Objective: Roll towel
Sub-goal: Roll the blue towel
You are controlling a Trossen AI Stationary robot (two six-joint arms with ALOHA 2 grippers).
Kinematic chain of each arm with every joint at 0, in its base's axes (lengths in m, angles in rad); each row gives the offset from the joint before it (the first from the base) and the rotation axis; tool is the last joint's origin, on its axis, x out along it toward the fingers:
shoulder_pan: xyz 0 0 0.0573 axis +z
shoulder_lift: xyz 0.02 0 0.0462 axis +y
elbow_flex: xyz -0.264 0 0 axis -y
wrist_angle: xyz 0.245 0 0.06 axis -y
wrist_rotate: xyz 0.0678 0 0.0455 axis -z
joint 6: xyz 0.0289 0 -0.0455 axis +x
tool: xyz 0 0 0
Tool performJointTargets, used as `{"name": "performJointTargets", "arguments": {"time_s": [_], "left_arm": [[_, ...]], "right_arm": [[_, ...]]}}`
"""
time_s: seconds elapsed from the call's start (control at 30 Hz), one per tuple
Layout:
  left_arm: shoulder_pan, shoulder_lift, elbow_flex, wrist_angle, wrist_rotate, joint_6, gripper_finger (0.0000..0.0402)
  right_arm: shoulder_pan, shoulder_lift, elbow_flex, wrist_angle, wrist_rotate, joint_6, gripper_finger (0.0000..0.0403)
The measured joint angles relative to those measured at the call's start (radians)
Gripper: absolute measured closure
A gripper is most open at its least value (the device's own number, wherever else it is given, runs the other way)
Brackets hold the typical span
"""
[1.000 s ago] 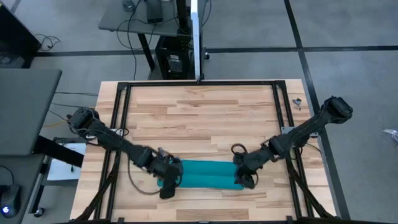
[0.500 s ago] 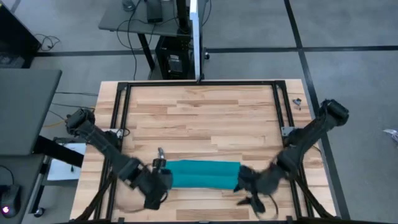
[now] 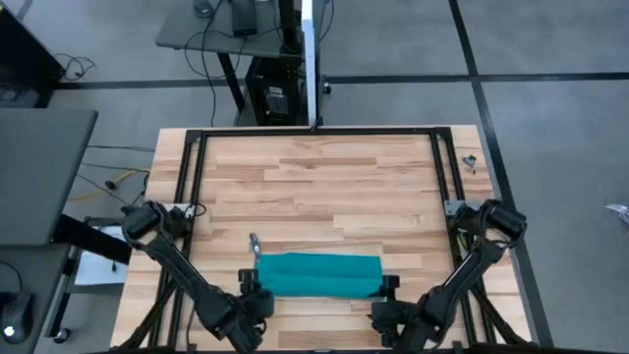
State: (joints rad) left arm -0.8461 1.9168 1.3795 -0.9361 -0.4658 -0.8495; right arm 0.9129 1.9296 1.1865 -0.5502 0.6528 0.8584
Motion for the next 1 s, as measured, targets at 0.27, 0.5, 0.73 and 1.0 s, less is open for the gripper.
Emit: {"name": "performJointTargets", "arguments": {"time_s": [0.27,0.5,0.73,1.0], "left_arm": [[0.001,0.016,-0.002,0.007,-0.002,-0.093,0.0228],[0.005,0.016,-0.002,0.029,-0.002,-0.038,0.0228],[0.008,0.016,-0.033,0.09,-0.003,0.027,0.0228],[0.043,0.015,-0.108,0.091,-0.004,0.016,0.0228]], "right_arm": [[-0.031,0.02,0.0,-0.116,0.006,0.124,0.0158],[-0.05,0.02,0.0,-0.125,0.006,0.039,0.0158],[-0.072,0.02,0.0,-0.127,0.006,0.025,0.0158],[-0.08,0.02,0.0,-0.127,0.005,0.023,0.0158]]}}
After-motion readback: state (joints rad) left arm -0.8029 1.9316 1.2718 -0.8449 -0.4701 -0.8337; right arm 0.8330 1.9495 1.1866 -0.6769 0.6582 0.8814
